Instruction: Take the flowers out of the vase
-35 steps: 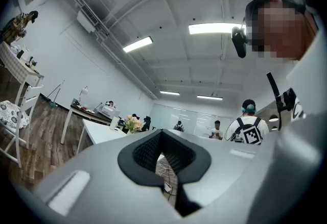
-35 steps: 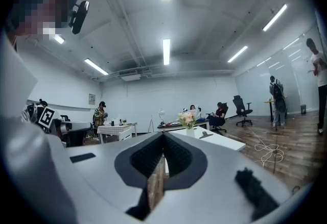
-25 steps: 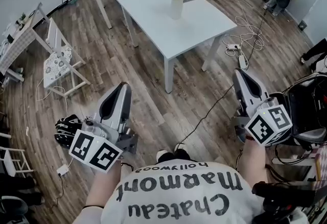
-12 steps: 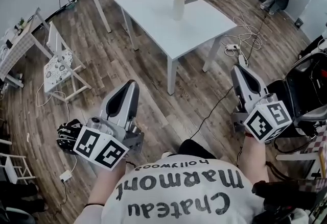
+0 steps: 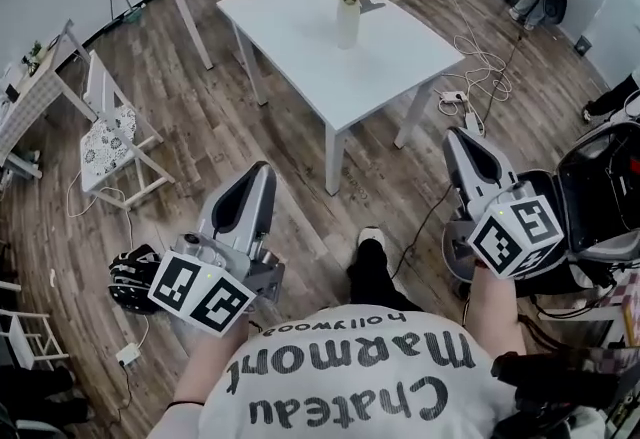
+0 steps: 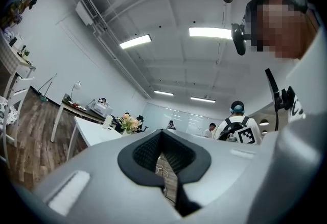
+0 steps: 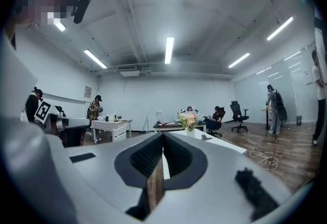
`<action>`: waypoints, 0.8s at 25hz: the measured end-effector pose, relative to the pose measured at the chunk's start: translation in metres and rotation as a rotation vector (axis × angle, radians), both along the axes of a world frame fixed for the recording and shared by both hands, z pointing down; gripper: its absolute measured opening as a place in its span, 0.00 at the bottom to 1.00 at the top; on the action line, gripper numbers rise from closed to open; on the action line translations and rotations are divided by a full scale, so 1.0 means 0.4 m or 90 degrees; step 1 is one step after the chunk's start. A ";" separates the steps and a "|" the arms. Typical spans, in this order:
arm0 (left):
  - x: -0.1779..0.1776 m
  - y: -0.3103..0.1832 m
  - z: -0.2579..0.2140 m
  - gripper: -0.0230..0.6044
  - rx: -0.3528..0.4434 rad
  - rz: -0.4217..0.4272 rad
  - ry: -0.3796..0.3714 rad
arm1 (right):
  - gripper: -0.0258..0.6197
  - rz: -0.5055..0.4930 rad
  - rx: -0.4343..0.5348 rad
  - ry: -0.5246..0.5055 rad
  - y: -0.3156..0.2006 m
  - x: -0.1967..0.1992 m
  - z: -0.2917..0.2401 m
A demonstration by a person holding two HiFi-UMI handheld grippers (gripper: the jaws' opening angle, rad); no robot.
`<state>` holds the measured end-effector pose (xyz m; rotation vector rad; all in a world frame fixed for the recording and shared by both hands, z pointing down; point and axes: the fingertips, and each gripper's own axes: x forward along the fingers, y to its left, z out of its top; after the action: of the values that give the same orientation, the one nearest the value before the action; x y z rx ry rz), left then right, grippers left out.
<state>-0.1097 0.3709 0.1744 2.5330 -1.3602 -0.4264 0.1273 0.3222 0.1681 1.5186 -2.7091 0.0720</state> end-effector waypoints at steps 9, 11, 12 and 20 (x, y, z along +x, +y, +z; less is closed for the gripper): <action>0.066 -0.206 -0.003 0.04 0.014 -0.023 -0.026 | 0.06 -0.051 0.007 -0.019 -0.250 0.030 0.010; 0.073 -0.270 -0.009 0.04 0.014 -0.045 -0.020 | 0.06 -0.061 0.009 -0.016 -0.316 0.044 0.004; 0.080 -0.303 -0.014 0.05 0.013 -0.054 -0.018 | 0.06 -0.064 0.010 -0.015 -0.350 0.056 -0.002; 0.187 -0.541 -0.050 0.05 0.023 -0.066 -0.021 | 0.06 -0.080 0.010 -0.024 -0.593 0.167 -0.028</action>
<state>-0.0351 0.1544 0.1545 2.5162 -1.5140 -0.4334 0.1942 0.0849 0.1567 1.3608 -2.8324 0.0771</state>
